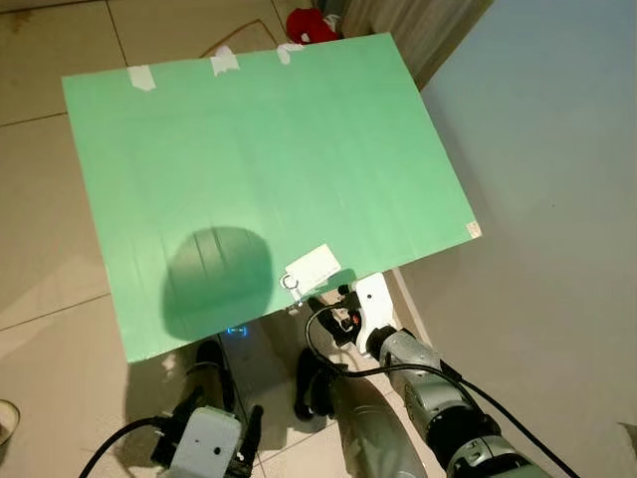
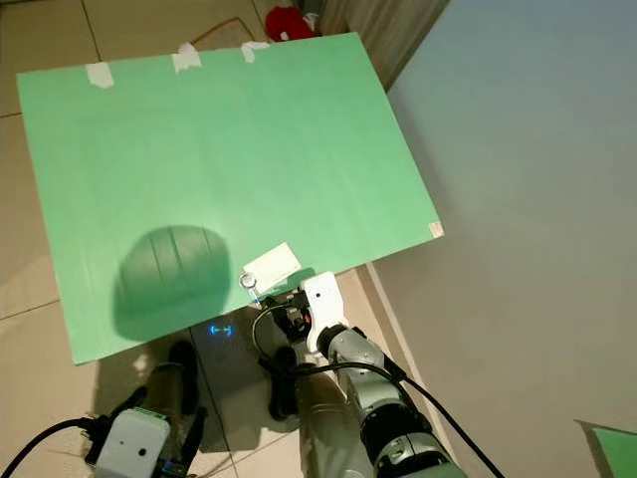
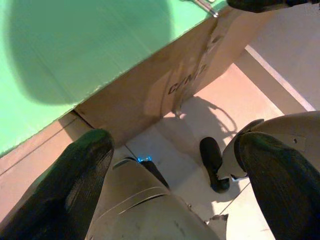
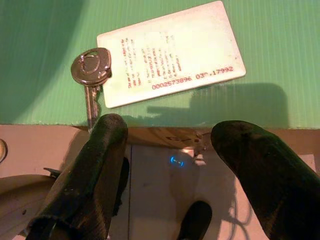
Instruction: Hang keys on a hook
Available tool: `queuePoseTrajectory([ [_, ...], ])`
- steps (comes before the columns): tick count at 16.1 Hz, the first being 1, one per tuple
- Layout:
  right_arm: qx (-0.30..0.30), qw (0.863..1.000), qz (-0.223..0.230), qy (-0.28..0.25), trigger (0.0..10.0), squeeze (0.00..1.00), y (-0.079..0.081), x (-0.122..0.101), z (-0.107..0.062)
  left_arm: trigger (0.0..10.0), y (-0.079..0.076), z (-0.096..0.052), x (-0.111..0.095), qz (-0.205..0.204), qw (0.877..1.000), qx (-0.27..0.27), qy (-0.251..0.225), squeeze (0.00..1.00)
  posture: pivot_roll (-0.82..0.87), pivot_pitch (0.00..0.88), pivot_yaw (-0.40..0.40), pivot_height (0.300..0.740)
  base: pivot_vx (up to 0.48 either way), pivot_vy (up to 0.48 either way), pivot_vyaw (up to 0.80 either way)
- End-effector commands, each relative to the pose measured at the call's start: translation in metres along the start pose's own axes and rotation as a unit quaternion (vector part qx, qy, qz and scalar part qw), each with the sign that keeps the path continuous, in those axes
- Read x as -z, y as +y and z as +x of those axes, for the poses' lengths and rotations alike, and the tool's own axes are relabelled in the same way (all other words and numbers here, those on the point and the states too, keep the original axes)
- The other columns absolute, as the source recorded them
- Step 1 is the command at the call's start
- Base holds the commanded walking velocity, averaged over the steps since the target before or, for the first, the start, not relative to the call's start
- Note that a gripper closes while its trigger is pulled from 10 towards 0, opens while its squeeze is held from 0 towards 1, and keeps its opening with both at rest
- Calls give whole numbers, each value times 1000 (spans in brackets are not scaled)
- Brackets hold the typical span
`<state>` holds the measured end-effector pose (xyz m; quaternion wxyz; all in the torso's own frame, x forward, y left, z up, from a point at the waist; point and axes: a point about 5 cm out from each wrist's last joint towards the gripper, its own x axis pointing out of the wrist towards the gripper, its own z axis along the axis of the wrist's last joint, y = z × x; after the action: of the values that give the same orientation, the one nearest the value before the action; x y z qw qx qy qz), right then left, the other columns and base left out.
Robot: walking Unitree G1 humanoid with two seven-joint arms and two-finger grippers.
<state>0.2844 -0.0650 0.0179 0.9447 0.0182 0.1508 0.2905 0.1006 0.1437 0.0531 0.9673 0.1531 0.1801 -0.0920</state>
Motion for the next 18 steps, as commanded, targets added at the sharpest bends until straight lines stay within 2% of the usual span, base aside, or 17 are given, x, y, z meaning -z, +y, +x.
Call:
queuePoseTrajectory([
  [1, 17, 1000, 12, 21, 10000, 0, -7, 14, -9, 10000, -9, -4, 4, -2, 1000, 11, 11, 0, 253, 494, -279, 736, 0, 0, 0],
  [4, -16, 999, 22, -16, 10000, 0, 4, -2, 0, 10000, -16, -3, 3, -10, 1000, 13, -8, 0, 244, 487, -286, 736, 0, 0, 0],
  [9, -45, 998, 23, -33, 10000, 0, 17, -6, 3, 10000, -23, 0, 2, -18, 999, 22, -16, 0, 248, 468, -290, 736, 0, 0, 0],
  [12, -62, 996, 23, -54, 10000, 0, 24, -17, 6, 10000, -25, 1, 2, -23, 999, 22, -20, 0, 262, 455, -294, 736, 0, 0, 0],
  [18, -67, 997, 18, -29, 10000, 0, 30, -10, 12, 10000, -30, -2, 1, -25, 999, 24, -23, 0, 277, 476, -301, 736, 0, 0, 0],
])
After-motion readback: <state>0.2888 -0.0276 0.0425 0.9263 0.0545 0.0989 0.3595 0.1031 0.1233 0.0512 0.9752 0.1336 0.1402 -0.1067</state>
